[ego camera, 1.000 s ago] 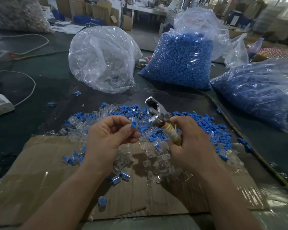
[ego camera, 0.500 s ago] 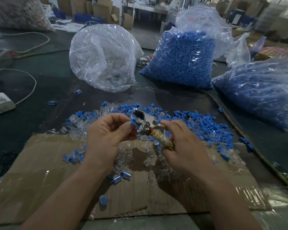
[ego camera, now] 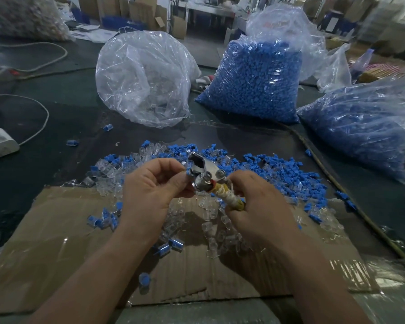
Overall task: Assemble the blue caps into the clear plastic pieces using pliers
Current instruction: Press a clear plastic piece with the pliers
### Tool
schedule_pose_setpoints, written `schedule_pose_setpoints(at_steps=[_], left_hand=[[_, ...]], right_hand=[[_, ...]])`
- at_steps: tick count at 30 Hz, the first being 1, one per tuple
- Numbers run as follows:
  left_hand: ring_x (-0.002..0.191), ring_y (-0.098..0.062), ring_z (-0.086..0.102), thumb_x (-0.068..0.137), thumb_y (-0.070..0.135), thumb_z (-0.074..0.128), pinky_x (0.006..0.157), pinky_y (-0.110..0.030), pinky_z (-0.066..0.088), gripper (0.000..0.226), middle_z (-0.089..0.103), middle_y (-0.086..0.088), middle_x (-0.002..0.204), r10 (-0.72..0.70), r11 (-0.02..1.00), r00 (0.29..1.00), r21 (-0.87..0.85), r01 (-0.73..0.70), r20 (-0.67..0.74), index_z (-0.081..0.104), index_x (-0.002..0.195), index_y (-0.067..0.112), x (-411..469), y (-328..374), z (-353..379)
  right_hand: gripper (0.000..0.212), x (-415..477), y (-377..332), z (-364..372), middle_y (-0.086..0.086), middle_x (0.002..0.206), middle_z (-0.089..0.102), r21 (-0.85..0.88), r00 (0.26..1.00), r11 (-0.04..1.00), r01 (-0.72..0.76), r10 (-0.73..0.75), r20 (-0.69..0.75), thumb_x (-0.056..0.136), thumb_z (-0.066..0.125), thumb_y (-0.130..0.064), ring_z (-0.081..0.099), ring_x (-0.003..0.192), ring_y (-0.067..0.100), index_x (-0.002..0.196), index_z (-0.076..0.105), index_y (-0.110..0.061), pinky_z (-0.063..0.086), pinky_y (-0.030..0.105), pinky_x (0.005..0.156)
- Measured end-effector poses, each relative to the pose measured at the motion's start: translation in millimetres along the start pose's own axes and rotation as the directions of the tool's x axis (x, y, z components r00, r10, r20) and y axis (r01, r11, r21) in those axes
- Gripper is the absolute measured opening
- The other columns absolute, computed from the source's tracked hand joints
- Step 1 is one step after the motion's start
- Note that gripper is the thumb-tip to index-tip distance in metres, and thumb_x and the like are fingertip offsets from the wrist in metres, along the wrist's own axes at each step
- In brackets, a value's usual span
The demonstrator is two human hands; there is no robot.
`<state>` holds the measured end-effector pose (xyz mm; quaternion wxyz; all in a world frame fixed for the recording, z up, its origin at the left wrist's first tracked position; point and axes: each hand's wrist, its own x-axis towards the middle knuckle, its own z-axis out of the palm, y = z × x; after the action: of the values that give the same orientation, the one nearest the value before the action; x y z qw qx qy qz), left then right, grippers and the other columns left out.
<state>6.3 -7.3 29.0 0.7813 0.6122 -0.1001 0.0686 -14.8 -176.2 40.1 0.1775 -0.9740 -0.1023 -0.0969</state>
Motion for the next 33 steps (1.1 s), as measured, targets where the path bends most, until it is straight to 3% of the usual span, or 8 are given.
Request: schedule_pose_setpoints(at_steps=[7,12,19,24,27,29,31,33], left_hand=[[0.055,-0.011,0.064,0.066,0.016,0.063,0.052,-0.017,0.052,0.011,0.069,-0.001,0.067,0.054,0.994,0.999,0.090,-0.053,-0.007,0.061,0.075,0.010,-2,3,2],[0.054,-0.010,0.064,0.068,0.014,0.062,0.051,-0.016,0.051,0.011,0.068,-0.001,0.067,0.052,0.992,0.999,0.119,-0.051,-0.005,0.060,0.076,0.008,-2,2,2],[0.054,-0.009,0.064,0.067,0.017,0.061,0.051,-0.016,0.051,0.011,0.069,0.001,0.067,0.049,0.991,0.999,0.126,-0.047,-0.013,0.060,0.075,0.010,-3,3,2],[0.052,-0.009,0.063,0.067,0.013,0.062,0.050,-0.016,0.051,0.008,0.068,0.001,0.064,0.019,0.992,0.999,0.122,-0.015,-0.028,0.060,0.075,0.011,-1,5,-1],[0.050,-0.009,0.063,0.074,0.002,0.062,0.046,-0.016,0.049,0.010,0.068,0.001,0.062,-0.047,0.993,0.995,0.103,0.056,-0.087,0.061,0.076,0.012,5,10,-10],[0.042,-0.007,0.055,0.074,0.001,0.064,0.039,-0.015,0.042,0.015,0.067,0.000,0.059,-0.138,0.982,0.986,0.117,0.149,-0.092,0.065,0.070,0.015,9,13,-17],[0.037,-0.004,0.046,0.073,0.001,0.065,0.036,-0.014,0.036,0.019,0.066,-0.002,0.058,-0.228,0.955,0.974,0.192,0.225,-0.008,0.069,0.063,0.017,11,15,-23],[0.038,-0.003,0.044,0.075,0.000,0.065,0.036,-0.012,0.034,0.021,0.067,-0.005,0.058,-0.303,0.919,0.947,0.297,0.261,0.106,0.072,0.065,0.017,11,16,-25]], right_hand=[[0.026,1,-1,0,-0.021,0.072,0.038,0.058,1.000,0.998,-0.019,0.018,0.012,0.073,0.064,-0.016,0.038,0.069,-0.006,0.086,0.046,-0.028,0.024,0.012,0.059],[0.021,3,1,1,-0.020,0.071,0.043,0.067,0.999,0.997,-0.042,0.040,0.025,0.072,0.065,-0.013,0.042,0.069,-0.003,0.089,0.056,-0.021,0.029,0.014,0.061],[0.021,3,0,3,-0.017,0.068,0.044,0.067,0.999,0.997,-0.036,0.036,0.012,0.072,0.065,-0.013,0.041,0.065,-0.001,0.081,0.051,-0.025,0.028,0.016,0.057],[0.025,4,3,4,-0.019,0.080,0.043,0.054,0.999,0.998,-0.033,0.033,-0.005,0.075,0.065,-0.017,0.042,0.074,-0.001,0.097,0.056,-0.025,0.032,0.017,0.067],[0.035,4,10,3,-0.015,0.093,0.043,0.040,0.998,0.998,-0.054,0.055,-0.013,0.077,0.065,-0.019,0.042,0.087,0.001,0.111,0.056,-0.020,0.028,0.007,0.070],[0.038,3,17,0,-0.016,0.094,0.044,0.076,0.994,0.992,-0.106,0.108,-0.028,0.077,0.067,-0.018,0.045,0.091,0.004,0.113,0.055,-0.020,0.031,0.011,0.072],[0.042,5,25,-1,-0.017,0.095,0.044,0.091,0.984,0.982,-0.166,0.171,-0.047,0.075,0.070,-0.020,0.049,0.096,0.006,0.114,0.055,-0.021,0.033,0.019,0.077],[0.049,6,34,-2,-0.015,0.097,0.046,0.051,0.976,0.977,-0.206,0.209,-0.067,0.072,0.072,-0.034,0.048,0.095,0.006,0.116,0.055,-0.021,0.035,0.023,0.080]])
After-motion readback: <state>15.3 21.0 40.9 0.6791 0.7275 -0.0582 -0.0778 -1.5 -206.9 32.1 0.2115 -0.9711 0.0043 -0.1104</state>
